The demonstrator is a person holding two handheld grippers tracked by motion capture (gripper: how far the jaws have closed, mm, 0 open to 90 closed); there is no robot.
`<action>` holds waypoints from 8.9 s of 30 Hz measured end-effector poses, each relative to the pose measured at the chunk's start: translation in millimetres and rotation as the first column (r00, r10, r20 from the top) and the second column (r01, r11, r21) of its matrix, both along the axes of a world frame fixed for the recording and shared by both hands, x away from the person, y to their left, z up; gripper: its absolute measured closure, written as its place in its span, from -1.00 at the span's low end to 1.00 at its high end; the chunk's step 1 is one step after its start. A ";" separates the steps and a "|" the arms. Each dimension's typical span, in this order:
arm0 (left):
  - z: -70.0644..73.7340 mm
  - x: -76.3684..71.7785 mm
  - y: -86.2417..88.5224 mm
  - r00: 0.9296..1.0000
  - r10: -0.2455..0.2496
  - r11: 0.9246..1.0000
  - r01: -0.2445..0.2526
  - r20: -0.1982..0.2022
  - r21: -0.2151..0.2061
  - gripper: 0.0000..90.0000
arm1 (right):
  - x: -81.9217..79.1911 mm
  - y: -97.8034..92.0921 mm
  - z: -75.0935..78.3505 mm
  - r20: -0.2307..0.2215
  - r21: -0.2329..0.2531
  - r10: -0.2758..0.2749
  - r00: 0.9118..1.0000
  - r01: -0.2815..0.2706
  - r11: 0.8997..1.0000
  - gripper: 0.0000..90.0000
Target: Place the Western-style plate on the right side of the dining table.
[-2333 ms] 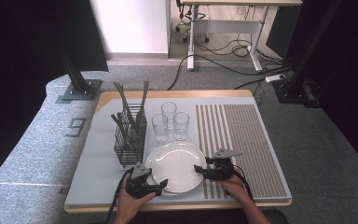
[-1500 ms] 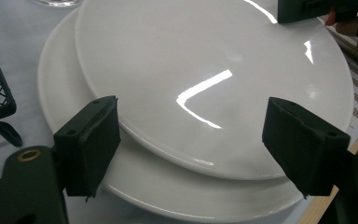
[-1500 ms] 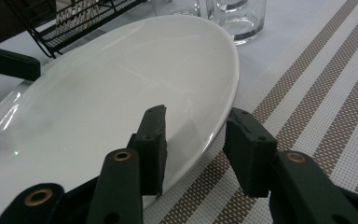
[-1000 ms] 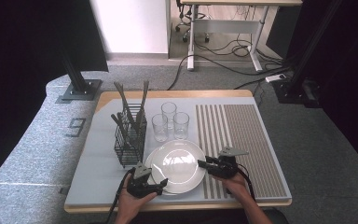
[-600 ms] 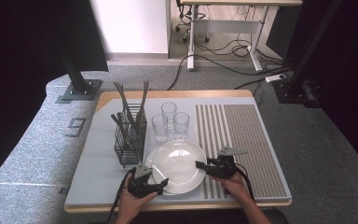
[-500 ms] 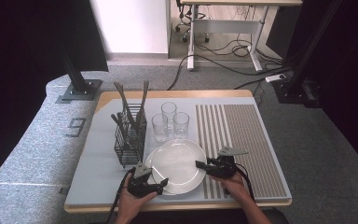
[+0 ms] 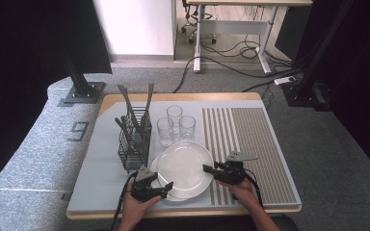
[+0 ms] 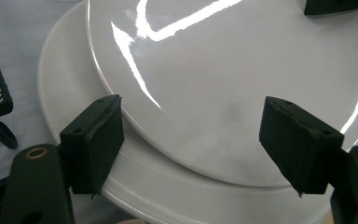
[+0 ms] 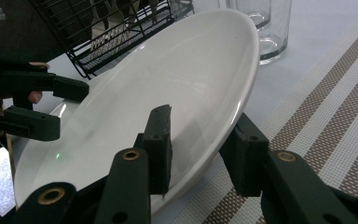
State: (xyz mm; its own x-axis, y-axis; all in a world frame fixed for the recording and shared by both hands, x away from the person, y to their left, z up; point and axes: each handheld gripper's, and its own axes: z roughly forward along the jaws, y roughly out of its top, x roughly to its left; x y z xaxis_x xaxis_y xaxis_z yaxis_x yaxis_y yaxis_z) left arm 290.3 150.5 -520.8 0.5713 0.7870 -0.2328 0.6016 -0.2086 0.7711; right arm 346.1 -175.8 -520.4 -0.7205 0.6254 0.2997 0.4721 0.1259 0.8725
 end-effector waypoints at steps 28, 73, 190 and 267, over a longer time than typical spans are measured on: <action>-2.1 8.1 9.8 0.999 0.035 0.997 -0.037 -0.029 -0.071 -0.11 | -6.5 -1.2 4.2 0.103 0.012 0.029 0.994 -0.031 0.999 0.51; 21.3 -2.6 25.9 0.991 0.116 0.985 -0.105 0.067 -0.138 0.41 | -6.8 -3.2 12.1 0.146 0.009 0.067 0.987 -0.069 0.998 0.61; 21.2 -6.5 32.9 0.987 0.105 0.986 -0.088 0.118 -0.143 0.03 | 6.3 -25.7 29.8 0.015 0.309 -0.051 0.999 0.044 0.950 0.90; 20.2 -7.4 32.5 0.988 0.101 0.987 -0.085 0.117 -0.137 0.03 | 14.4 -82.3 32.0 -0.017 0.385 -0.239 0.971 0.227 0.895 0.90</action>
